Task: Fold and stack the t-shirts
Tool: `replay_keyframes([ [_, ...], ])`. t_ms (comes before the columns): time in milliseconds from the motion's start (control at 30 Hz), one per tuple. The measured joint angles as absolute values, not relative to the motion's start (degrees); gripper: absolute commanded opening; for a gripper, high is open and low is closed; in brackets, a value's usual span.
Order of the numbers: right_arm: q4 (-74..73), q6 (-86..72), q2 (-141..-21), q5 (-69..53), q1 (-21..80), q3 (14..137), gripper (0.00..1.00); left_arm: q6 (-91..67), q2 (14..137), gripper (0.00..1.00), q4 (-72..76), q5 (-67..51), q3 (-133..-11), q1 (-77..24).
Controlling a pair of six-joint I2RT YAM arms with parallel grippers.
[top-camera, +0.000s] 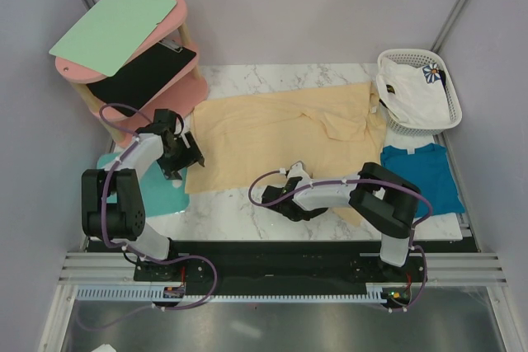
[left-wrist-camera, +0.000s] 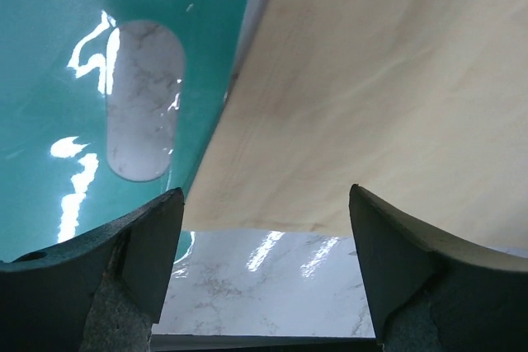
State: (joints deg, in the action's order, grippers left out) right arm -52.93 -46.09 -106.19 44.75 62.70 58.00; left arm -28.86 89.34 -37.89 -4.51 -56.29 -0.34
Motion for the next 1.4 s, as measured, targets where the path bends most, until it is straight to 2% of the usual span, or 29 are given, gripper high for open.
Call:
replay_keyframes([
  [200,-52.1,-44.5,-106.1,44.7,62.7,58.0,0.00,-28.7,89.5,0.75,-41.9,-1.1,-56.3,1.2],
  [433,-51.0,-42.4,-105.9,44.6,62.7,58.0,0.00,-28.7,92.0,0.72,-42.3,-0.6,-55.9,1.5],
  [500,-50.6,-42.0,-105.8,44.4,62.7,58.0,0.00,-28.8,92.7,0.66,-42.3,-0.7,-55.6,1.4],
  [667,-50.1,-41.4,-105.7,44.4,62.7,58.0,0.00,-29.0,93.8,0.41,-41.6,-2.2,-54.1,0.6],
  [733,-50.1,-41.1,-105.6,44.2,62.6,58.0,0.00,-29.0,94.0,0.25,-41.7,-2.0,-53.9,-0.1],
  [767,-50.0,-41.1,-105.5,44.1,62.5,58.0,0.00,-29.1,94.1,0.07,-41.7,-2.0,-53.9,-0.5],
  [800,-49.9,-41.0,-105.3,43.8,62.5,58.0,0.00,-29.1,94.1,0.02,-41.7,-2.1,-53.9,-1.1],
  [1333,-52.7,-40.6,-91.7,45.0,62.4,59.9,0.00,-29.2,87.0,0.02,-44.1,-3.6,-54.9,-2.8],
  [1400,-53.1,-40.2,-91.4,45.2,62.3,60.6,0.16,-29.2,86.6,0.02,-44.5,-3.6,-56.2,-2.8],
])
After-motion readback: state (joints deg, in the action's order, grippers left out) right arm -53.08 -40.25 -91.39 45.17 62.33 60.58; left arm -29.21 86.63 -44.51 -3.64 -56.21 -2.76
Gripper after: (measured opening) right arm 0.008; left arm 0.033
